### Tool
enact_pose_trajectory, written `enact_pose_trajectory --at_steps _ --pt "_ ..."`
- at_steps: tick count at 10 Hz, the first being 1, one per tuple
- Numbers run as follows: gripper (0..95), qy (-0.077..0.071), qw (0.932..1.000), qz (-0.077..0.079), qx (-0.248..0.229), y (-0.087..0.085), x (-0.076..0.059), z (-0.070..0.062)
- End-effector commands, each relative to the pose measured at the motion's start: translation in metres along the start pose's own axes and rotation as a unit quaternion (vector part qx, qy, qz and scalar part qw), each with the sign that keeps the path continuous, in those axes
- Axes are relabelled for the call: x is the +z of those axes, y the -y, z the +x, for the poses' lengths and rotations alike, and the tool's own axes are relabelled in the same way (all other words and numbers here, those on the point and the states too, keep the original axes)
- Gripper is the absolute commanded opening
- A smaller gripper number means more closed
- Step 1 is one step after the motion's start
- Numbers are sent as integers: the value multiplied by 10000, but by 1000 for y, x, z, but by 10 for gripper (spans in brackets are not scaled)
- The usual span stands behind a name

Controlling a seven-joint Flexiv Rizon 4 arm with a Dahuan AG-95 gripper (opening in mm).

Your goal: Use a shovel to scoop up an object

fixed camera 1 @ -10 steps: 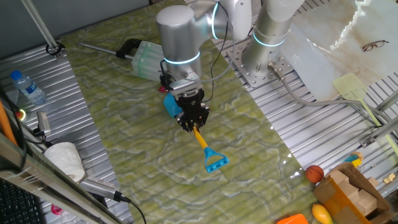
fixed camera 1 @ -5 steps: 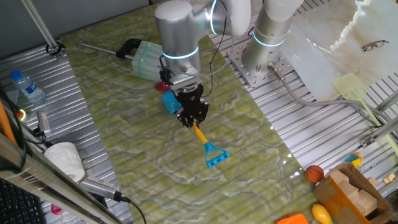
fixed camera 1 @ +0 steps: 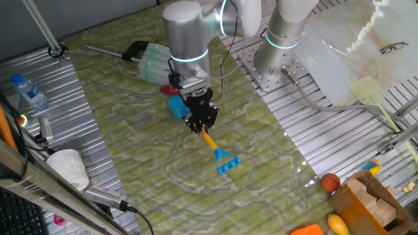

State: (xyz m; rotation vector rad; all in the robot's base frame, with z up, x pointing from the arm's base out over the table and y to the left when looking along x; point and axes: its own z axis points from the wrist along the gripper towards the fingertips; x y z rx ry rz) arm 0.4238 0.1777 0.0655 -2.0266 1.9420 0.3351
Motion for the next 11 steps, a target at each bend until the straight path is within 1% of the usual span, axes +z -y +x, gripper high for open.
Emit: enact_pose_trajectory --at_steps 1,2,3,5,6,7,8,9,10,11 --pt "0 -80 9999 28 -81 0 0 2" --pt "0 -164 9998 38 -127 0 -1 3" --pt "0 -198 9997 40 -158 -1 -2 4" --pt "0 -193 9995 67 -226 -3 -3 8" --pt "0 -175 9996 75 -212 -3 -4 10" --pt "0 -75 9998 78 -147 -3 -3 10" --pt "0 -41 9998 82 -147 -3 -3 10" --pt "0 46 9998 92 -155 -2 -3 9" --pt "0 48 9997 95 -225 -2 -4 9" --pt "0 8 9995 88 -309 -2 -6 8"
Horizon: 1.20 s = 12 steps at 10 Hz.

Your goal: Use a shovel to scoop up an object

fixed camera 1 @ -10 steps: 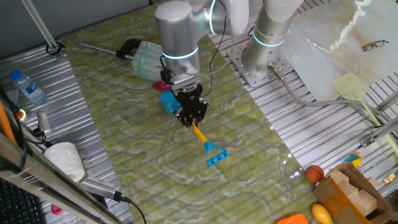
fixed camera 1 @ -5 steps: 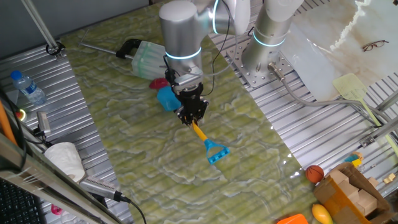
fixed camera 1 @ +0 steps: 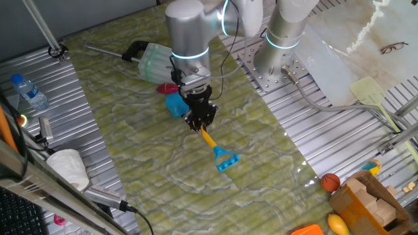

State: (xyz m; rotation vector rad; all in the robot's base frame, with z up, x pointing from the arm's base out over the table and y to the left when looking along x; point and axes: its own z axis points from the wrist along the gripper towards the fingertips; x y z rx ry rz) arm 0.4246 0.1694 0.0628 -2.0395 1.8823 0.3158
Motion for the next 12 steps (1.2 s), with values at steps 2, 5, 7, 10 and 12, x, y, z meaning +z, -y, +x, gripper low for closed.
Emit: enact_pose_trajectory --at_steps 2,5,7,10,12 --pt "0 -147 9997 -42 -179 -4 -9 -3" --pt "0 -278 9991 -39 -320 -5 -10 -2" --pt "0 -174 9996 -37 -219 -5 -10 -2" --pt "0 97 9999 -57 89 -5 -11 -4" --pt "0 143 9998 -57 144 -3 -13 -6"
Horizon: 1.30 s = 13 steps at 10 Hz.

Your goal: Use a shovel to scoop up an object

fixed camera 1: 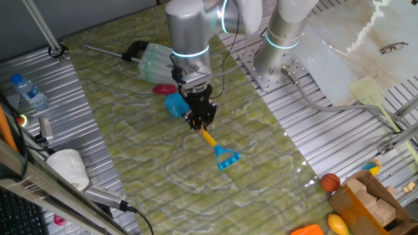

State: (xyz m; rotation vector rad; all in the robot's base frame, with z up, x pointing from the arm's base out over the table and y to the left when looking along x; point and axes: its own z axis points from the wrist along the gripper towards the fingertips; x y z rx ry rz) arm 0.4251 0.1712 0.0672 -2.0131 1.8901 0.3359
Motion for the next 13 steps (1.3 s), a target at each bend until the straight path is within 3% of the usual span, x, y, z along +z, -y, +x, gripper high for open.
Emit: enact_pose_trajectory --at_steps 1,7,13 --pt "0 1 10000 -71 46 1 -13 -8" --pt "0 187 9996 -23 197 19 -17 -20" --pt "0 90 9994 64 330 35 -14 -31"
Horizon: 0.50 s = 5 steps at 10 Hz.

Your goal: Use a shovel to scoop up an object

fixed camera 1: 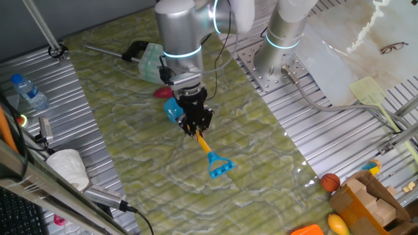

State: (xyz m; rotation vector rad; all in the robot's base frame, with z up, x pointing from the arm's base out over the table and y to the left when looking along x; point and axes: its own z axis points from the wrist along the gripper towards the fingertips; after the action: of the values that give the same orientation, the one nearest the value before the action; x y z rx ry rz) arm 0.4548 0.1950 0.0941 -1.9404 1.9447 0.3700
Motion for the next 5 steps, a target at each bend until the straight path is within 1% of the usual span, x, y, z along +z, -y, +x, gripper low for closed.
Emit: enact_pose_trajectory --at_steps 1,5 --pt "0 -20 10000 67 3 4 -1 -2" --pt "0 0 9999 138 54 15 4 -2"
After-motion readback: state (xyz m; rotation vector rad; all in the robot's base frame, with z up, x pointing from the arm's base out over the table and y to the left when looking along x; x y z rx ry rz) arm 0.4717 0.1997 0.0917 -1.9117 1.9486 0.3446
